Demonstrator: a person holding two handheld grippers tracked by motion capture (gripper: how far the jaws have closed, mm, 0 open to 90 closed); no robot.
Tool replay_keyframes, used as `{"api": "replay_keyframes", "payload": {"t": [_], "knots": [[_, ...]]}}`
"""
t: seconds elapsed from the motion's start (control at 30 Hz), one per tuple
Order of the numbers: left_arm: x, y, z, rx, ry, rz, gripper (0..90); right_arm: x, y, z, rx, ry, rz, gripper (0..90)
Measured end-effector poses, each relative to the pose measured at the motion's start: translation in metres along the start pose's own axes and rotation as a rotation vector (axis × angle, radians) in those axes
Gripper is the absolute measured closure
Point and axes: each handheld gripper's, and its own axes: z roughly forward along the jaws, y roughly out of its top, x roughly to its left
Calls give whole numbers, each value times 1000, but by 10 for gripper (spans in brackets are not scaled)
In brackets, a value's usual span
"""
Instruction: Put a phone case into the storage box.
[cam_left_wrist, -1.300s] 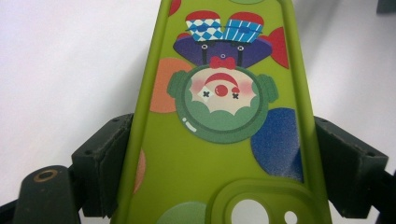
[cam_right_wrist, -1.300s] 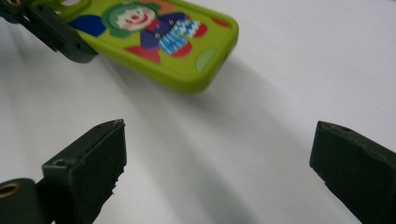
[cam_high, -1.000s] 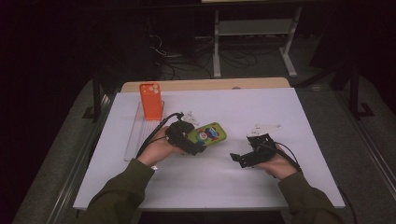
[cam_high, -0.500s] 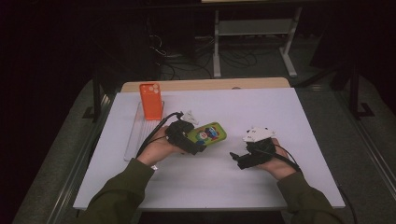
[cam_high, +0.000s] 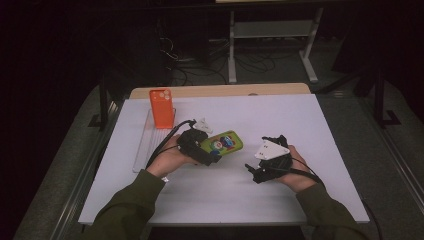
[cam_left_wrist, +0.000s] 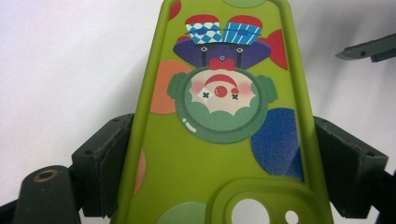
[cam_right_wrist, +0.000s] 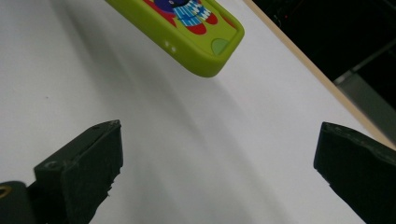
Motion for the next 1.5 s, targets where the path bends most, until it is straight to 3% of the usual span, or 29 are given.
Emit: {"api": "replay_keyframes", "payload": {"t": [0.17,0.2,0.3,0.63,0.67,0.77,0.83,0.87,0.9,0.97,1.0,1.03,1.13,1.17,1.23,1.27,1.43,1.47,1.5], "knots": [[1,1,-1,23,-3,27,148,5,2,1,-5,-40,-84,10],[-1,0,1,-2,-4,-1,148,6,2,1,-4,-49,-101,10],[-2,1,1,-10,-1,-7,148,9,2,2,3,-80,-182,10],[-4,1,1,3,-8,-4,148,25,5,5,-5,-164,-352,10],[-2,2,0,16,-8,14,148,26,5,5,-6,-180,-368,10],[-3,2,0,14,-10,14,148,28,6,7,-19,-221,-454,10],[-3,3,0,17,-8,15,148,31,6,7,-22,-231,-482,10],[-5,3,1,-2,-7,-7,148,32,7,7,-24,-239,-495,10],[-3,3,0,21,-8,23,148,33,7,8,-26,-245,-509,10],[-7,4,1,0,-8,-4,148,35,8,8,-27,-257,-535,10],[-5,5,0,23,-8,27,148,37,8,9,-30,-270,-549,11],[-6,5,0,19,-9,24,148,38,9,9,-36,-276,-569,11],[-8,6,1,18,-11,27,148,41,11,11,-43,-283,-589,12],[-10,6,2,1,-12,7,148,42,11,11,-45,-282,-595,13],[-10,7,2,16,-16,28,148,45,12,12,-47,-292,-612,14],[-11,7,3,7,-20,13,148,46,12,12,-46,-290,-620,16],[-14,9,4,17,-37,31,148,51,15,14,-61,-325,-657,63],[-14,9,4,12,-37,32,148,53,14,15,-46,-321,-643,73],[-15,9,4,15,-38,35,148,54,15,15,-60,-340,-666,81]]}}
